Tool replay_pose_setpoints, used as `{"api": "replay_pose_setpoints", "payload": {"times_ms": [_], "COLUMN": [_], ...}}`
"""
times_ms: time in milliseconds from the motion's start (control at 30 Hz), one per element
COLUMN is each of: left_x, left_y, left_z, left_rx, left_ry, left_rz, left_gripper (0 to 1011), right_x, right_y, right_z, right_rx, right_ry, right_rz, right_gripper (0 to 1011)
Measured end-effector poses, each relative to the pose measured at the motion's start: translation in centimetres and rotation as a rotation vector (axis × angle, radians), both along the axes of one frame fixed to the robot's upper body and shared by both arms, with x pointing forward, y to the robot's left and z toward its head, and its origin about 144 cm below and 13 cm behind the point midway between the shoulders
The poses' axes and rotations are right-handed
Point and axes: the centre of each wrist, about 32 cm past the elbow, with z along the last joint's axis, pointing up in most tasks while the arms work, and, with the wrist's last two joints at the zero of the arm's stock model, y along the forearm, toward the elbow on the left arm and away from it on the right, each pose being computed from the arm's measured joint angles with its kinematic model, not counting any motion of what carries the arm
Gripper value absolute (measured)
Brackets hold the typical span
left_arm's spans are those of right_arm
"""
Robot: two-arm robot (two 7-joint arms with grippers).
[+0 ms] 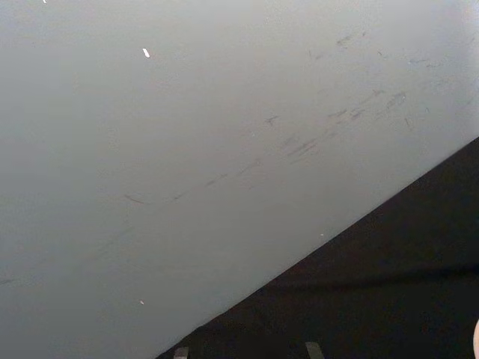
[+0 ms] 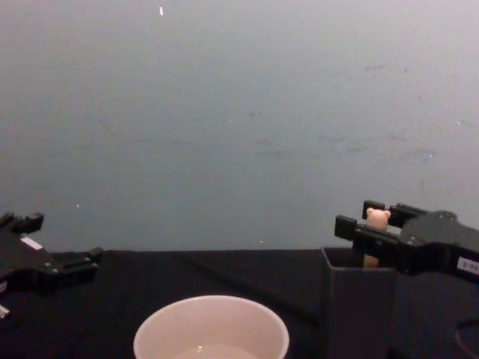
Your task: Pick up the stirring spoon with one hand, stir inside the cup, then place it back in its original position.
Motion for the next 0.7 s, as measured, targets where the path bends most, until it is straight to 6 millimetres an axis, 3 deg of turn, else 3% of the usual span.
{"api": "replay_pose_setpoints", "payload": {"times_ms": [467, 700], "left_x": [0.0, 0.0], "left_y": [0.0, 0.0], "left_z": [0.0, 0.0], "left_rx": [0.000, 0.000], "left_ry": [0.000, 0.000], "left_rz": [0.000, 0.000], "left_gripper": [1001, 1001], "right_x": [0.0, 0.0], "right_y": [0.0, 0.0], "right_z": [0.0, 1.1], "right_rx": [0.000, 0.041], "right_ry": [-0.001, -0.059], "right_rz": [0.001, -0.016], "right_gripper": [997, 1000]}}
